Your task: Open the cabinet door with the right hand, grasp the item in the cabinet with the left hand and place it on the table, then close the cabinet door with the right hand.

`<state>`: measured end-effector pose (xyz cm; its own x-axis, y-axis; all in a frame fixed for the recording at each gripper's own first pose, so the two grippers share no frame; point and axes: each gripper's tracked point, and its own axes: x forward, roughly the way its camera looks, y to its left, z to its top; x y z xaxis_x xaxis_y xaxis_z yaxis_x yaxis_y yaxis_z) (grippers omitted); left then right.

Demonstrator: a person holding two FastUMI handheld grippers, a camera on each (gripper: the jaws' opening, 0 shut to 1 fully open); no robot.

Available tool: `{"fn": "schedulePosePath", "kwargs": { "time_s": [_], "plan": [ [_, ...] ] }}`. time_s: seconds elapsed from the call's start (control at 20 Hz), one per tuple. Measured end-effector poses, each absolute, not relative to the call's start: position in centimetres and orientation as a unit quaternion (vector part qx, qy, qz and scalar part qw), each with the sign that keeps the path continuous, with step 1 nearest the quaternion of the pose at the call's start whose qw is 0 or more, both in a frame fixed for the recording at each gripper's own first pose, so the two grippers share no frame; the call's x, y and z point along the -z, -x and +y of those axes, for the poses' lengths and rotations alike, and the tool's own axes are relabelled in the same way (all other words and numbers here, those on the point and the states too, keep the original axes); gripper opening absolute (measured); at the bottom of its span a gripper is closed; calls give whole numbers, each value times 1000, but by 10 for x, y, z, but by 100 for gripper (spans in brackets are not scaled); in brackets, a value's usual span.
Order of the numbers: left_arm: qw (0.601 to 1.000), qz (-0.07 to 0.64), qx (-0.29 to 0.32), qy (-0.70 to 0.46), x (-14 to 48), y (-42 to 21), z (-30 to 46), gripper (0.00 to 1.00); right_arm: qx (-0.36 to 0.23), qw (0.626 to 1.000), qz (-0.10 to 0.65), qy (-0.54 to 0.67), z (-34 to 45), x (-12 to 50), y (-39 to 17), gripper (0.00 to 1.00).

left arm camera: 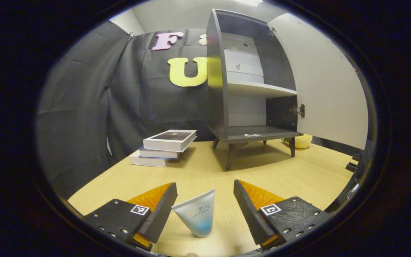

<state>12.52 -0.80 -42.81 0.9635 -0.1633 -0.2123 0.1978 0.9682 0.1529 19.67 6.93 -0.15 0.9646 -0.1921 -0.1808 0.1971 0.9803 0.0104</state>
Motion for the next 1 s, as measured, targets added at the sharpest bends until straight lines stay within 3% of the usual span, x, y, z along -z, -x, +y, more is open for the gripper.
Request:
{"fn": "schedulePosePath", "kwargs": {
  "time_s": [0.2,0.45,0.55,0.6,0.7,0.75,1.0],
  "plan": [
    [984,109,80,-111,393,-106,-3,97,106,991,82,-20,57,7,-181,98],
    [988,97,73,-92,293,-55,-37,97,79,994,79,-6,61,13,-174,98],
    [989,89,60,-98,249,-40,-59,96,79,993,77,-38,63,18,-172,93],
    [991,84,51,-96,227,-34,-70,96,67,994,72,-52,71,19,-173,98],
    [992,83,50,-80,191,-27,-100,97,41,994,75,-61,85,21,-177,93],
    [993,82,54,-70,173,-26,-115,97,27,995,76,-57,88,21,-178,98],
    [996,58,38,-60,81,-31,-144,97,-34,997,63,-7,97,5,-175,98]
  ]
}}
